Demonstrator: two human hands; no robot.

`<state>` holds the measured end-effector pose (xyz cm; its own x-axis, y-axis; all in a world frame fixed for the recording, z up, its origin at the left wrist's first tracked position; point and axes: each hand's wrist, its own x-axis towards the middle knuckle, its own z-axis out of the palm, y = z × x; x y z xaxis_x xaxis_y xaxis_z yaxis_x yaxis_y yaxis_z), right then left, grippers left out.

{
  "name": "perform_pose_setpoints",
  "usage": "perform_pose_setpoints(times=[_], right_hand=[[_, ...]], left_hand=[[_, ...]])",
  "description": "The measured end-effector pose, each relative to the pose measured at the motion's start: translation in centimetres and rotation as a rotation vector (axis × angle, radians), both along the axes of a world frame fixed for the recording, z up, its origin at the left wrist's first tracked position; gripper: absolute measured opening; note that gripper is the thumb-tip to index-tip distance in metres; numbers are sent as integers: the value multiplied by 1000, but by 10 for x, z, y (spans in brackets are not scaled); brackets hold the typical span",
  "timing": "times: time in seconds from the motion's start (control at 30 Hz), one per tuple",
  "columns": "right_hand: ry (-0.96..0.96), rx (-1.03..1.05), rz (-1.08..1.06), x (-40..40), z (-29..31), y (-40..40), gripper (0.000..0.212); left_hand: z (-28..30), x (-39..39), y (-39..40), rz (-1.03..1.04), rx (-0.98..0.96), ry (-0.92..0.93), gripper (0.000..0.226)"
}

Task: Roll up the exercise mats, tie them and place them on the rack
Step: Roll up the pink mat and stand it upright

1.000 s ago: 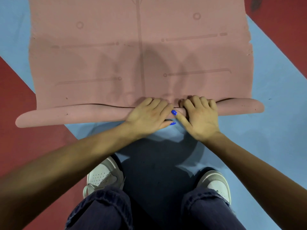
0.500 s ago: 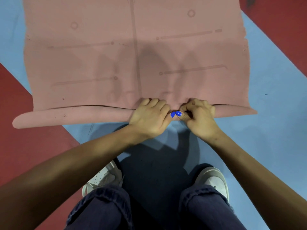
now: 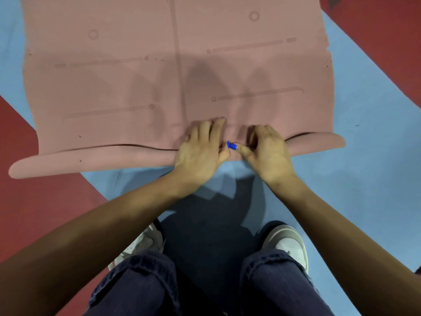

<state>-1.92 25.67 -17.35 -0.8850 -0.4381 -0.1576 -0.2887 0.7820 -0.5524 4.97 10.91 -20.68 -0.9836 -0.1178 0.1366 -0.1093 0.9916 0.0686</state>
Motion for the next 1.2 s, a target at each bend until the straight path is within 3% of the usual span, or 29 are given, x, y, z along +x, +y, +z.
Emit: perform_pose_setpoints(times=[0.1, 0.23, 0.3, 0.4, 0.63, 0.83, 0.9, 1.0, 1.1, 1.13, 1.2], right_hand=[[176, -5, 128, 0, -1, -1, 40], [557, 242, 136, 12, -10, 19, 21], [619, 279, 129, 21, -15, 35, 17], [669, 354, 186, 25, -19, 53, 29], [270, 218, 332, -18, 3, 51, 40], [-444, 209, 159, -55, 29, 27, 18], [-561, 194, 34, -60, 30, 21, 20], [-584, 240, -88, -61, 28, 19, 32], [-377, 304, -89, -50, 27, 24, 34], [-265, 365, -78, -48, 27, 27, 41], [-158, 680, -50, -49, 29, 27, 75]], left_hand=[[1, -7, -6, -36, -59, -35, 56], [9, -13, -8, -44, -65, -278, 69], [10, -15, -8, -29, 2, -364, 72], [15, -18, -10, 3, 65, -417, 75], [18, -22, -11, 5, 110, -477, 76], [19, -26, -15, 13, 170, -518, 79], [20, -27, -17, -10, 187, -515, 81], [21, -30, -18, 10, 224, -536, 95], [20, -31, -17, 72, 244, -554, 106], [20, -31, -17, 78, 247, -554, 107], [21, -31, -17, 78, 251, -549, 108]])
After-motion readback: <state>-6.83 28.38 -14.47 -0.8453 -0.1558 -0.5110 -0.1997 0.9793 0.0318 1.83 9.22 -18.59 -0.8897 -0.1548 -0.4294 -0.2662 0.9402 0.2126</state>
